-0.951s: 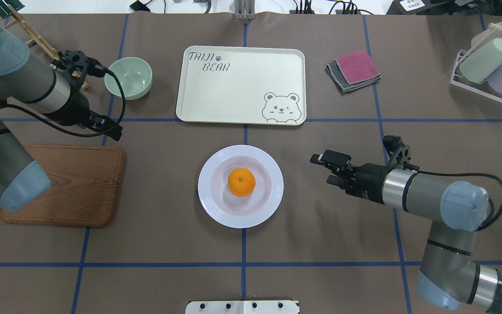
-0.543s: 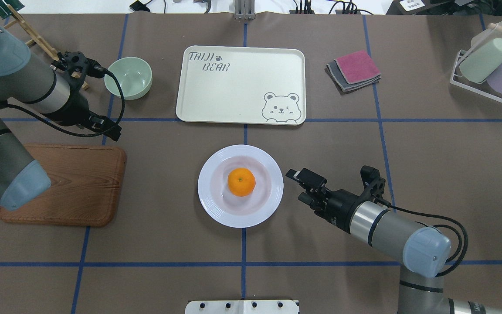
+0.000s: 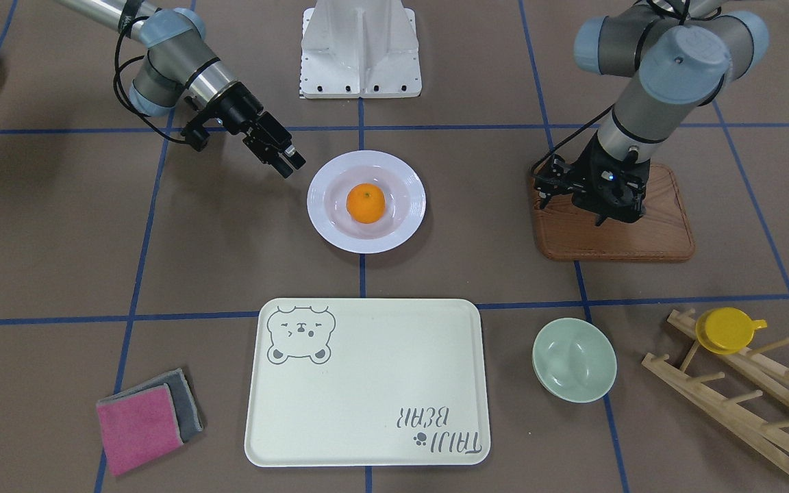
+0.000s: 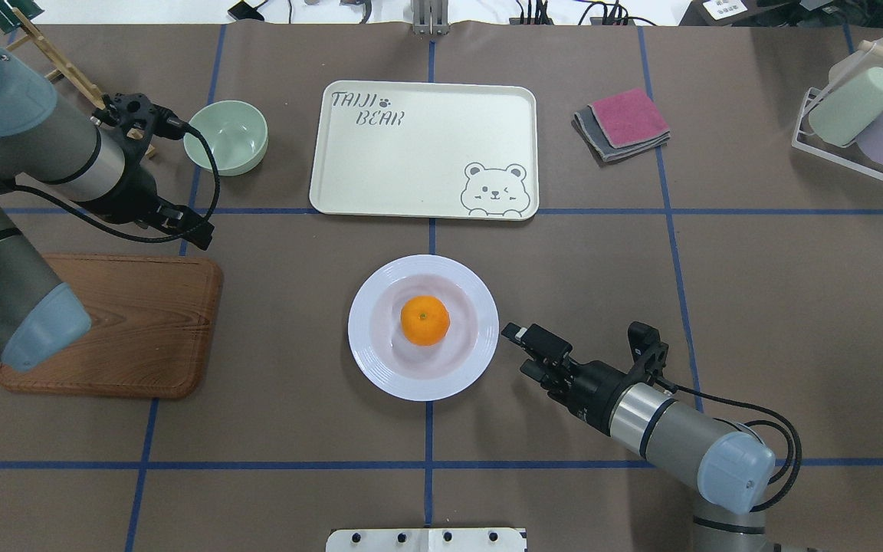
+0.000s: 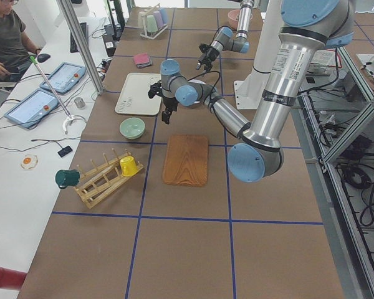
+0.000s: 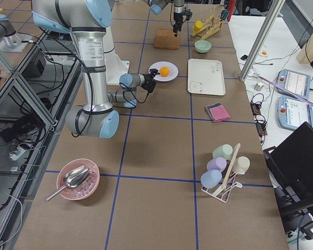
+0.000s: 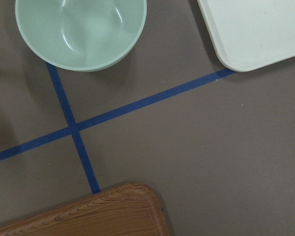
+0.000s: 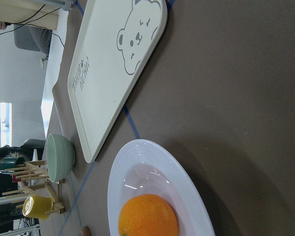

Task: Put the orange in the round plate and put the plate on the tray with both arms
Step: 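Withdraw the left gripper while the right gripper reaches toward the plate rim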

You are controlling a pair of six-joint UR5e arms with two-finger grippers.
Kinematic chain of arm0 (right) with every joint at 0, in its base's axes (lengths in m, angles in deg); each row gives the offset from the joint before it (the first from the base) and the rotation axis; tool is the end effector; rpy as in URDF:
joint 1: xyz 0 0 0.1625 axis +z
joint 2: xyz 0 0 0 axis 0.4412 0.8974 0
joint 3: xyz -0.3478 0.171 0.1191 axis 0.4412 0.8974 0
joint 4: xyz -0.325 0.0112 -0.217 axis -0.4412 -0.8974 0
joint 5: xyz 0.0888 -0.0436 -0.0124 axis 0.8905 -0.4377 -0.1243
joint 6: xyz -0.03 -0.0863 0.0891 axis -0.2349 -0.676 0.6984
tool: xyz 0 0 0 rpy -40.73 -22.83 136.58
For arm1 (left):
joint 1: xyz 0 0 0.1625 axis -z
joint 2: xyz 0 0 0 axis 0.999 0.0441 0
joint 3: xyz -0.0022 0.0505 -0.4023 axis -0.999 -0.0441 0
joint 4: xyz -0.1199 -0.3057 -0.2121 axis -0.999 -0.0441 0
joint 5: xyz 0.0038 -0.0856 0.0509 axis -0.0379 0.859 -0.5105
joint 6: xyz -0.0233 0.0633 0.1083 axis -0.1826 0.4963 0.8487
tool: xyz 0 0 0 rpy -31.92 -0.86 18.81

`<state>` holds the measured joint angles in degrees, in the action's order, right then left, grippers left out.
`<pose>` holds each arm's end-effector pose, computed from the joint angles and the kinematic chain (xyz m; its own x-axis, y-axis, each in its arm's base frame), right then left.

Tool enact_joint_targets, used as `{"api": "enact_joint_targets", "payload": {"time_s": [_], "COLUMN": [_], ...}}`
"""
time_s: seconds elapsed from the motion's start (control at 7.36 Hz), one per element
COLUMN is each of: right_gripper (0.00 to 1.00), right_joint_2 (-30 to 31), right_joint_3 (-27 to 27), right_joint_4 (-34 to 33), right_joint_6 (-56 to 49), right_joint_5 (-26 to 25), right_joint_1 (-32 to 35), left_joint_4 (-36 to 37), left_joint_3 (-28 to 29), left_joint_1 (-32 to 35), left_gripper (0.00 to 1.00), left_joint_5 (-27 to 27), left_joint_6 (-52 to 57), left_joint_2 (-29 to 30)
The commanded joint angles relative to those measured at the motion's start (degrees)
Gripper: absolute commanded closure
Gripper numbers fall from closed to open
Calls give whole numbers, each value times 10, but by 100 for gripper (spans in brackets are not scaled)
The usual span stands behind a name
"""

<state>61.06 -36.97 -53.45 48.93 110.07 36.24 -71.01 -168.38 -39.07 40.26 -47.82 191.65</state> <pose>-0.5079 -0.2795 0.3722 -0.3317 0.3471 0.8772 -0.4699 0.7455 -0.4727 0.3330 -0.4767 0.3529 0.6316 0.3545 -0.6895 -0.1815 0.9322 0.3131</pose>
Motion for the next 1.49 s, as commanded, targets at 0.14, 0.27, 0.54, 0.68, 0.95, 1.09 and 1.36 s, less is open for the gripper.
{"api": "enact_joint_targets", "payload": {"time_s": [0.14, 0.27, 0.54, 0.68, 0.95, 1.09, 1.36], "right_gripper": [1, 4, 36, 38, 38, 45, 50], "right_joint_2": [-31, -53, -61, -60, -62, -68, -69], "right_joint_3": [37, 54, 57, 58, 64, 66, 67], "right_joint_4": [16, 14, 14, 14, 14, 14, 14], "right_joint_6": [-25, -25, -19, -22, -18, -18, -16], "right_joint_5": [-5, -6, -6, -6, -6, -6, -6], "right_joint_1": [-5, -4, -2, -2, -3, -2, -2], "left_joint_4": [0, 0, 0, 0, 0, 0, 0], "left_joint_3": [-1, -2, -2, -2, -2, -2, 0], "left_joint_1": [-1, -1, -1, -1, -1, -1, -1], "left_gripper": [0, 0, 0, 0, 0, 0, 0], "left_joint_5": [0, 0, -1, -1, 0, 0, 0], "left_joint_6": [-7, -7, -7, -7, -7, -7, -7], "left_joint_2": [0, 0, 0, 0, 0, -1, -1]}}
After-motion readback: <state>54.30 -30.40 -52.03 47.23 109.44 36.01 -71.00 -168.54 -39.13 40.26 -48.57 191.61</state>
